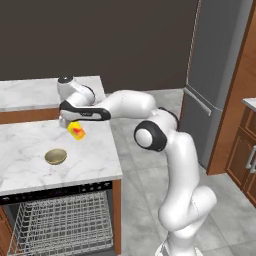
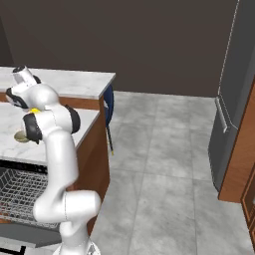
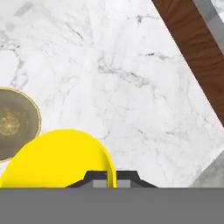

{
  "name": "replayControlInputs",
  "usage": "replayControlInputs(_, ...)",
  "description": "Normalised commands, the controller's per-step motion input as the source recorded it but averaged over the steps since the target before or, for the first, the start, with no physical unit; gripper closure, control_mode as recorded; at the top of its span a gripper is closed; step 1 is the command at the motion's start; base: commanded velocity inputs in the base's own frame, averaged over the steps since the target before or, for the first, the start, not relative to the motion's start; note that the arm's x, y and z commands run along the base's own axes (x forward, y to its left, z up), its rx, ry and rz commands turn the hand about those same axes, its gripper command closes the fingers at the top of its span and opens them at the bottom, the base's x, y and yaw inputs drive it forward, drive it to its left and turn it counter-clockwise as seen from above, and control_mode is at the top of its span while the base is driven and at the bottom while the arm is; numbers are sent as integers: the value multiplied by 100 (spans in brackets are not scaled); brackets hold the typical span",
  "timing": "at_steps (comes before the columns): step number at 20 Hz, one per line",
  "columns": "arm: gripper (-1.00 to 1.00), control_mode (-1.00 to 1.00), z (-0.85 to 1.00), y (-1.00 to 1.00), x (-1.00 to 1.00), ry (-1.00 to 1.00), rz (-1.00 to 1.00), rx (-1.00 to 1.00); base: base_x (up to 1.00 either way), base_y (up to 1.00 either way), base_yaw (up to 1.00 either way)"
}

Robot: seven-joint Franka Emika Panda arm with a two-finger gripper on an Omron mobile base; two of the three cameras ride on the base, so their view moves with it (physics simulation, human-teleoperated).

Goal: Pick up the cup and bowl from the counter, place them in the dishwasher, and close the dishwasher door.

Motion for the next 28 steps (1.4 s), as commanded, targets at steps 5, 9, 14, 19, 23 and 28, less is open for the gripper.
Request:
replayControlInputs(5,100,-100,3,-1,-79,-15,26,-20,0,0,0)
replayControlInputs(9,100,-100,-14,-22,-94,-24,23,-14,0,0,0)
replayControlInputs(14,100,-100,-48,-49,-89,-31,17,-1,0,0,0)
replayControlInputs(19,100,-100,-17,-27,-85,-30,11,1,0,0,0)
replayControlInputs(23,100,-100,7,1,-84,-22,5,0,0,0,0)
replayControlInputs(28,100,-100,2,20,-55,-10,0,0,0,0,0)
